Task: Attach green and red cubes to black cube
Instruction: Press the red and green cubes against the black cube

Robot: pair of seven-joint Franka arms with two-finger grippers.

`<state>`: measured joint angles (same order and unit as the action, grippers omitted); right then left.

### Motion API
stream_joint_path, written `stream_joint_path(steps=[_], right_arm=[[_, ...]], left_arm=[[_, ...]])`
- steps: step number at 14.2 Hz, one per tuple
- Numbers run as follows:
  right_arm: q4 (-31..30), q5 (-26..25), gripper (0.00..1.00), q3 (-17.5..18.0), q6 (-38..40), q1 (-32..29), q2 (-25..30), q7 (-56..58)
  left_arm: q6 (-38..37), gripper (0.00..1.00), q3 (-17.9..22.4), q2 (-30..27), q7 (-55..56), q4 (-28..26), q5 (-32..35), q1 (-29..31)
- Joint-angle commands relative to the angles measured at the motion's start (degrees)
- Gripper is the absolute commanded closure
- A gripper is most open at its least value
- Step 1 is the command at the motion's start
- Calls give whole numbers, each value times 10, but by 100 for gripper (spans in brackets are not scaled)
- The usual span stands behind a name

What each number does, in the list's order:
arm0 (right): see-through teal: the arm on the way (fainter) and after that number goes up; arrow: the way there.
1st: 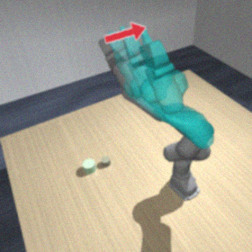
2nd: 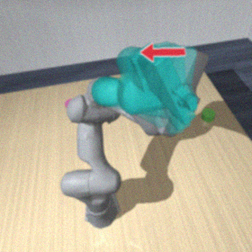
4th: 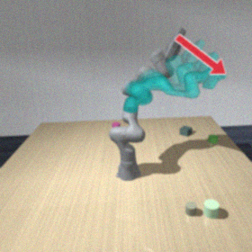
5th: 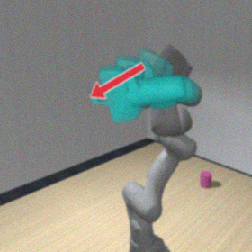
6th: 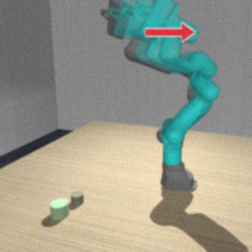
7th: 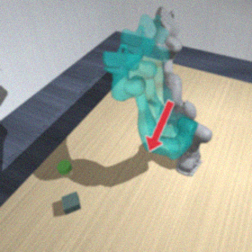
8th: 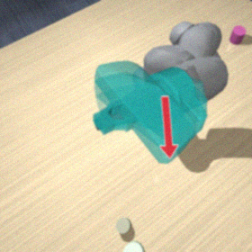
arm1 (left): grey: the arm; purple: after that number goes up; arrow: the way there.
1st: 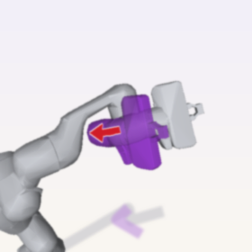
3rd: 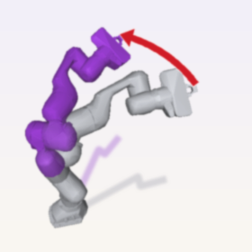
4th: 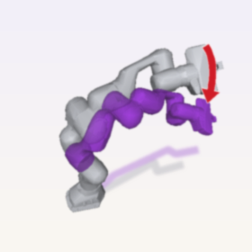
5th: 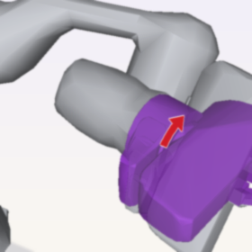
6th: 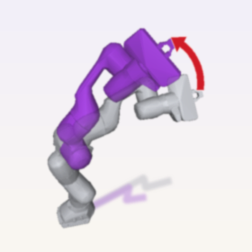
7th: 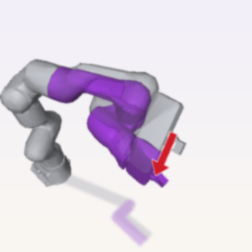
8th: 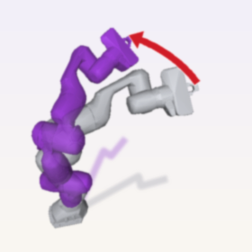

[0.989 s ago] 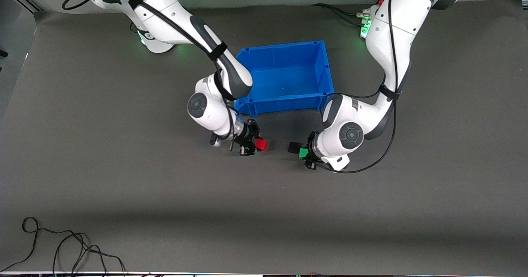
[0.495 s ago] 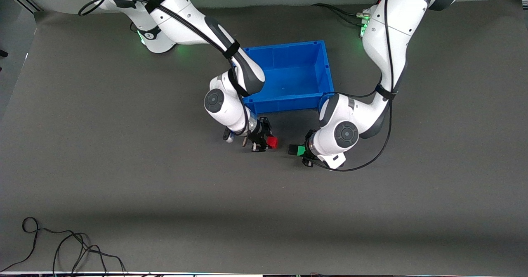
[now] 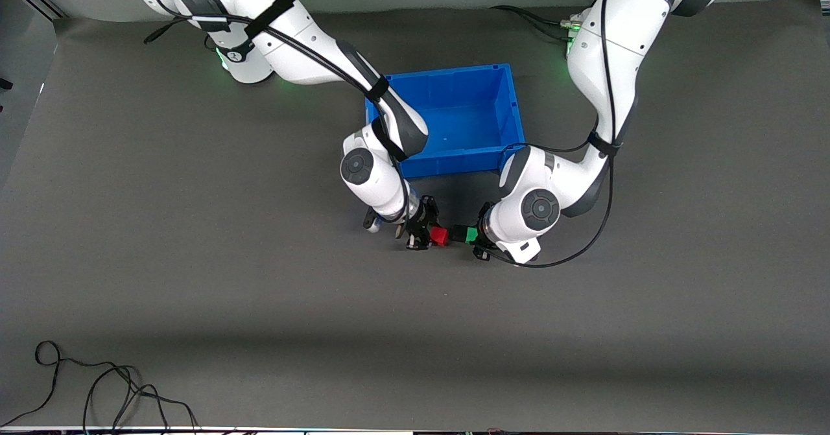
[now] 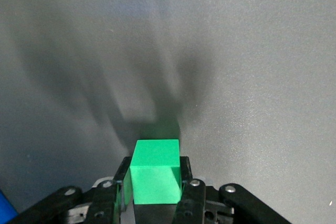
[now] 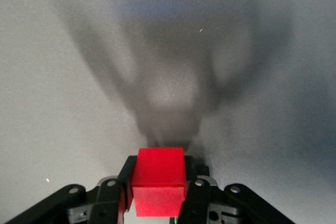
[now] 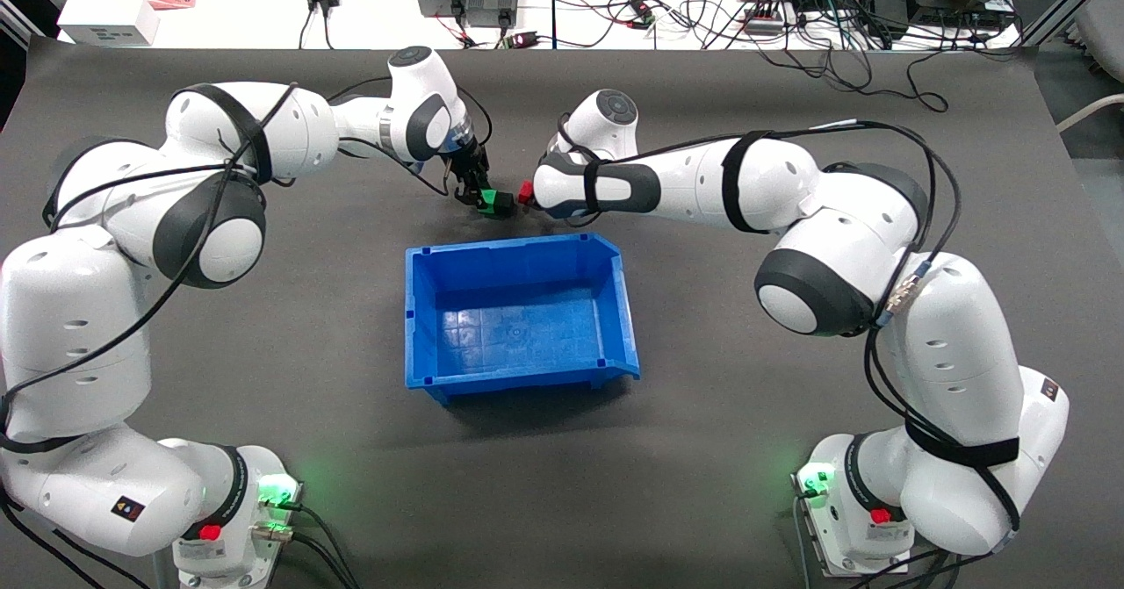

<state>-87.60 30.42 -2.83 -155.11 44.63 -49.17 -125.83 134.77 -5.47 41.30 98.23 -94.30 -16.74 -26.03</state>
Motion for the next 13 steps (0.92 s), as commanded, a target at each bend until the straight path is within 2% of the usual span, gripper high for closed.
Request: stream_joint_path(steps=[1, 5, 12, 13], right_arm=[[29, -14, 73, -9, -2, 15, -22, -26], [25, -61, 73, -8, -1, 18, -22, -25], [22, -80, 71, -7, 0, 30, -24, -21], [23, -81, 45, -8, 0, 30, -25, -21]], left_arm=[[-6, 100, 12, -7, 11, -21, 9, -13], [-5, 100, 12, -7, 11, -21, 9, -13], [-2, 100, 12, -6, 11, -21, 9, -13], [-3, 100, 12, -6, 11, -21, 9, -13]])
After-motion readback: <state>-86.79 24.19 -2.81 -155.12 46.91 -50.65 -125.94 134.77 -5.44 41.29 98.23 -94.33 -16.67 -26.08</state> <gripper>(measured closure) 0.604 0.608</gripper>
